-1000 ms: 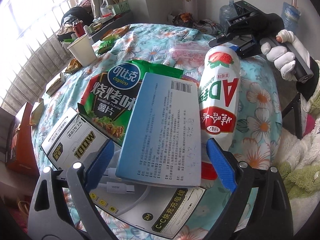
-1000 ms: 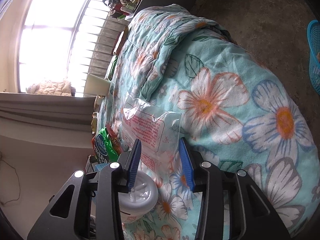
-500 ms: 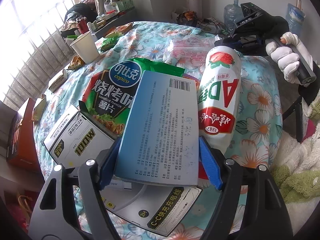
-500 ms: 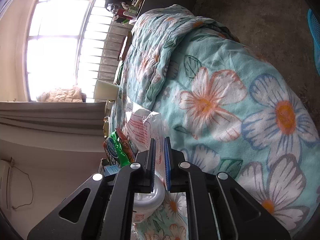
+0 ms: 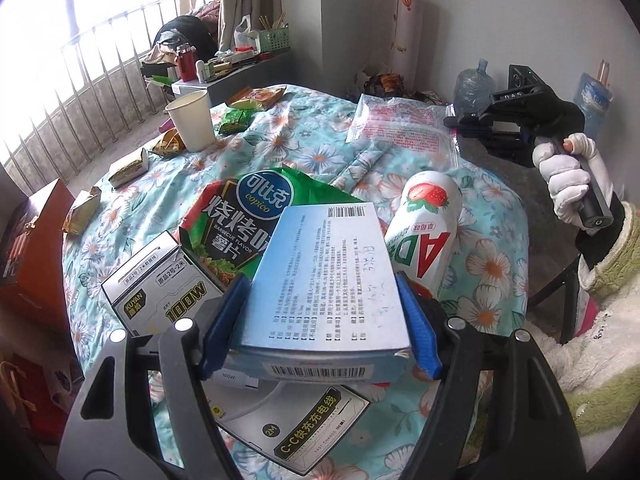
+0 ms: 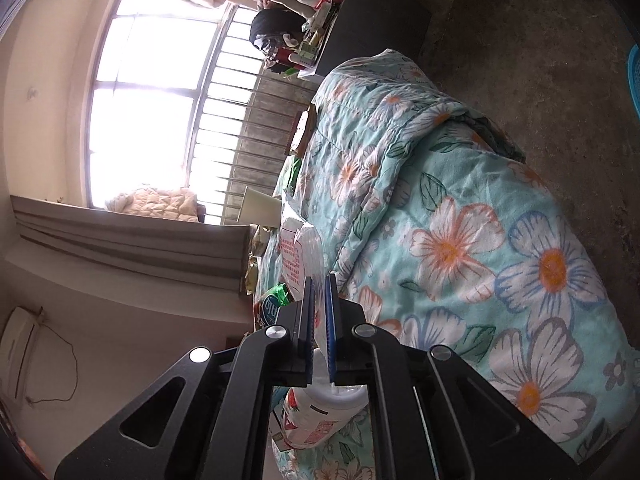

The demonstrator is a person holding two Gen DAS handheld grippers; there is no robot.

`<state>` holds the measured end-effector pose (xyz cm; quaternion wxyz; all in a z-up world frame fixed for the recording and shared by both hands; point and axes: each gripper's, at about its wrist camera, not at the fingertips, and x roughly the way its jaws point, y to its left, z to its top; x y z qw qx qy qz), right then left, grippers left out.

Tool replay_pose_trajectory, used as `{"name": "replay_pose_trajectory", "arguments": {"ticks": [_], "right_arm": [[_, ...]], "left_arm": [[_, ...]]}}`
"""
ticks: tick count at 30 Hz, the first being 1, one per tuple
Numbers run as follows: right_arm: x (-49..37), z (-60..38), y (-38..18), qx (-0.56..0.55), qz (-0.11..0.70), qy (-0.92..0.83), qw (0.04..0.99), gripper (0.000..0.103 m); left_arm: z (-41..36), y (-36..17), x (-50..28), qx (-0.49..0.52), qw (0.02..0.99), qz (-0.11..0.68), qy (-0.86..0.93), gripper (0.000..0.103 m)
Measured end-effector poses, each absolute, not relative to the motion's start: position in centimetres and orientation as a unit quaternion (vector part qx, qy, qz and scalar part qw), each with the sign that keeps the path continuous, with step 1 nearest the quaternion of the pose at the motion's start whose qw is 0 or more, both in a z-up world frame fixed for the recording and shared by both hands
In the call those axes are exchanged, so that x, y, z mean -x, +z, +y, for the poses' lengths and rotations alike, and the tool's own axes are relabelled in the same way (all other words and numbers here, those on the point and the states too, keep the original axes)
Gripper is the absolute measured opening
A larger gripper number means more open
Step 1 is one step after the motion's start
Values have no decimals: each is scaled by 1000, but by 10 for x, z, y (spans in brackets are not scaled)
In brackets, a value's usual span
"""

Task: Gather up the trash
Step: 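Grasp the blue-and-white box with the left gripper, then carry the blue box and clear bag over the blue wastebasket with both grippers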

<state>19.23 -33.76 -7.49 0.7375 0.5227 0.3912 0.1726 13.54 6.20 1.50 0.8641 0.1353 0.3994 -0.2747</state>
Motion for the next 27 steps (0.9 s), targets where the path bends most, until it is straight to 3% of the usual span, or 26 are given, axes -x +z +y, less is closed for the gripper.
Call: {"name": "replay_pose_trajectory", "arguments": {"ticks": [14, 27], "right_arm": [[-160, -361, -51, -543, 329, 177, 752, 5], [-97, -448, -54, -591, 242, 134, 758, 5]], "left_arm": [[59, 60, -149, -64, 890, 353, -281, 68], [-49, 92, -158, -88, 877, 318, -350, 68]]}}
